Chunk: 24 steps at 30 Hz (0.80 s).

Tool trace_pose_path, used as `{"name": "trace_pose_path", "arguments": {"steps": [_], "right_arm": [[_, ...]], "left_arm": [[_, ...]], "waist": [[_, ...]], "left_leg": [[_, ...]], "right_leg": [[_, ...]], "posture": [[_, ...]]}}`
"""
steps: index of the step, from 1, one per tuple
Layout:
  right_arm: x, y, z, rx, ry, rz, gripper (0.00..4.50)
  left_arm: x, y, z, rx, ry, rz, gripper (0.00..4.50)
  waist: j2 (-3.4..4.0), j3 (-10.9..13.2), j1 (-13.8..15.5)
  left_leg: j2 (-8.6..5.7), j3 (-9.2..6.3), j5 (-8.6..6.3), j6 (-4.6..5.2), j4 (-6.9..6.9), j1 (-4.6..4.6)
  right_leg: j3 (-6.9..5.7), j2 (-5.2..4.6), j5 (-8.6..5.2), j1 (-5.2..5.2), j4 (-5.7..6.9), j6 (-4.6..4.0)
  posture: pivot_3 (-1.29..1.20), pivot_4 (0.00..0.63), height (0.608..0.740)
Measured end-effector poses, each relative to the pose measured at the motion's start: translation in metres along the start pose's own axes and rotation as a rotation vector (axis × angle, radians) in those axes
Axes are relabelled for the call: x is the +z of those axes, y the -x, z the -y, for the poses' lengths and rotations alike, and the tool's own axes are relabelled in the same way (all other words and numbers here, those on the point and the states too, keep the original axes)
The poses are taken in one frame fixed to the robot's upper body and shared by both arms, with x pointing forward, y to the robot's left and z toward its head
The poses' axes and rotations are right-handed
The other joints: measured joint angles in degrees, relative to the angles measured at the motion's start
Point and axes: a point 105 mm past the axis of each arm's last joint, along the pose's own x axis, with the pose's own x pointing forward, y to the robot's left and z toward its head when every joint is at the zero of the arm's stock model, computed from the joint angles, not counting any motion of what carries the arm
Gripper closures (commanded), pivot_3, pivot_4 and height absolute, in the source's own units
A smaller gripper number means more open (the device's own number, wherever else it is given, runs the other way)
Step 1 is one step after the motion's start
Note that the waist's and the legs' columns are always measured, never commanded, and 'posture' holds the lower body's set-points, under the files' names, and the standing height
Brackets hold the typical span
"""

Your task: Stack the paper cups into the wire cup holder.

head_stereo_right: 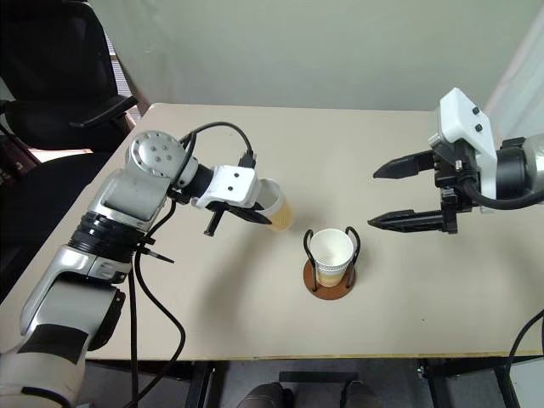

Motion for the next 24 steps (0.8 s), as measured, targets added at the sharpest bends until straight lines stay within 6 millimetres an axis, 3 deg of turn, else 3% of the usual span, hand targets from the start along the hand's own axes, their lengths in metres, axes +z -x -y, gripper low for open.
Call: {"name": "trace_pose_path", "arguments": {"steps": [3, 9, 14, 19, 24], "right_arm": [[0.004, 0.007, -0.008, 0.039, -0.058, 0.007, 0.4], [0.018, 0.02, -0.024, 0.064, -0.066, -0.005, 0.4], [0.029, 0.03, -0.034, 0.051, -0.053, -0.013, 0.4], [0.033, 0.039, -0.035, -0.014, -0.051, -0.013, 0.4], [0.027, 0.04, -0.034, -0.067, -0.072, -0.017, 0.4]], "left_arm": [[0.02, 0.015, -0.009, 0.022, -0.088, 0.003, 4.46], [0.04, 0.009, -0.008, -0.057, -0.136, 0.061, 4.46], [0.07, 0.012, -0.012, -0.095, -0.182, 0.145, 4.46], [0.089, -0.002, -0.012, -0.168, -0.211, 0.209, 4.46], [0.09, -0.019, -0.003, -0.256, -0.221, 0.209, 4.46]], "waist": [[0.01, 0.0, -0.1], [0.02, 0.0, 0.0], [0.02, 0.0, 0.0], [0.01, 0.0, 0.1], [0.03, 0.0, 0.1]], "left_leg": [[0.0, 0.03, 0.0, 0.01, -0.02, 0.04], [0.02, 0.02, -0.02, 0.04, 0.04, 0.03], [0.01, 0.05, -0.07, 0.11, 0.03, 0.02], [0.0, 0.04, -0.08, 0.12, 0.08, 0.02], [0.02, 0.07, -0.08, 0.13, 0.1, 0.06]], "right_leg": [[0.02, 0.0, 0.0, 0.01, 0.0, 0.01], [0.02, -0.01, 0.0, 0.02, 0.02, 0.0], [0.01, -0.02, -0.01, 0.05, -0.05, 0.02], [0.01, -0.05, -0.01, 0.09, -0.03, 0.04], [0.03, -0.05, 0.01, 0.11, 0.01, 0.11]], "posture": [[0.0, 0.15, 0.74], [0.0, 0.15, 0.74], [0.0, 0.15, 0.74], [0.0, 0.15, 0.74], [0.0, 0.15, 0.74]]}}
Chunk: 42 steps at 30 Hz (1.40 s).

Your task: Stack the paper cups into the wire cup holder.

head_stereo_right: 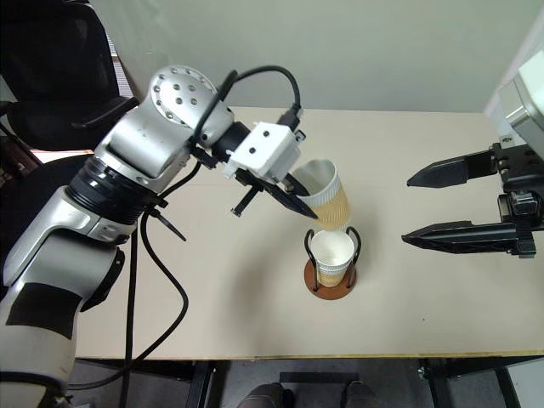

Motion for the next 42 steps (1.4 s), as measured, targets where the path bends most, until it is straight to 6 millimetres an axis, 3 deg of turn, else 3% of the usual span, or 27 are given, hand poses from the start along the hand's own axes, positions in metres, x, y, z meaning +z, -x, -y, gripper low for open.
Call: {"name": "trace_pose_path", "arguments": {"steps": [13, 16, 19, 27, 29, 32, 34, 36, 42], "right_arm": [[-0.007, -0.003, -0.004, -0.034, -0.023, 0.001, 0.4], [-0.008, -0.004, -0.004, -0.034, -0.022, 0.004, 0.4], [-0.008, -0.004, -0.003, -0.035, -0.013, 0.01, 0.4], [-0.009, -0.008, 0.0, -0.033, 0.007, 0.027, 0.4], [-0.01, -0.009, 0.003, -0.041, 0.007, 0.051, 0.4], [-0.021, -0.01, 0.018, -0.089, -0.055, 0.09, 0.4], [-0.036, -0.01, 0.027, -0.131, -0.123, 0.081, 0.4], [-0.054, -0.011, 0.033, -0.149, -0.196, 0.061, 0.4], [-0.061, -0.014, 0.049, -0.186, -0.192, 0.07, 0.4]], "left_arm": [[-0.02, -0.037, 0.021, -0.142, 0.054, -0.008, 4.46], [-0.022, -0.042, 0.018, -0.141, 0.052, -0.032, 3.87], [-0.014, -0.045, 0.007, -0.105, 0.061, 0.013, 2.91], [0.002, -0.008, -0.021, 0.1, 0.128, 0.118, 0.11], [0.001, 0.005, -0.024, 0.162, 0.183, 0.147, 0.05], [-0.011, 0.044, -0.021, 0.326, 0.337, 0.206, 0.05], [-0.025, 0.062, -0.006, 0.414, 0.446, 0.24, 0.05], [-0.052, 0.072, 0.016, 0.505, 0.599, 0.237, 0.05], [-0.097, 0.085, 0.067, 0.742, 0.875, 0.177, 0.05]], "waist": [[0.01, 0.0, 0.1], [0.01, 0.0, 0.2], [0.0, 0.0, 0.4], [0.01, 0.0, 0.3], [0.0, 0.0, 0.3], [0.04, 0.0, 0.0], [0.12, -0.1, -0.1], [0.15, 0.0, -0.1], [0.15, 0.0, 0.1]], "left_leg": [[-0.04, 0.0, -0.04, 0.06, 0.27, -0.02], [-0.05, 0.03, -0.04, 0.07, 0.29, -0.01], [-0.05, 0.05, -0.05, 0.09, 0.3, -0.01], [-0.05, 0.06, -0.07, 0.11, 0.29, 0.0], [-0.05, 0.07, -0.06, 0.11, 0.3, 0.0], [-0.04, 0.1, -0.06, 0.11, 0.29, 0.07], [-0.03, 0.09, -0.05, 0.09, 0.26, 0.12], [-0.03, 0.08, -0.04, 0.08, 0.28, 0.1], [-0.06, 0.02, 0.01, 0.09, 0.37, 0.13]], "right_leg": [[0.0, 0.01, 0.07, 0.13, -0.02, 0.24], [0.01, 0.0, 0.07, 0.16, -0.03, 0.24], [0.02, 0.0, 0.09, 0.18, -0.05, 0.27], [0.03, 0.01, 0.07, 0.18, -0.06, 0.32], [0.04, 0.01, 0.08, 0.17, -0.05, 0.34], [0.09, 0.03, 0.08, 0.17, -0.02, 0.35], [0.08, 0.05, 0.07, 0.17, -0.02, 0.35], [0.07, 0.07, 0.07, 0.15, 0.0, 0.35], [0.05, 0.1, 0.07, 0.24, -0.04, 0.32]], "posture": [[0.0, 0.15, 0.74], [0.0, 0.15, 0.74], [0.0, 0.15, 0.74], [0.0, 0.15, 0.74], [0.0, 0.15, 0.74], [0.0, 0.15, 0.74], [0.0, 0.15, 0.74], [0.0, 0.15, 0.74], [0.0, 0.15, 0.74]]}}
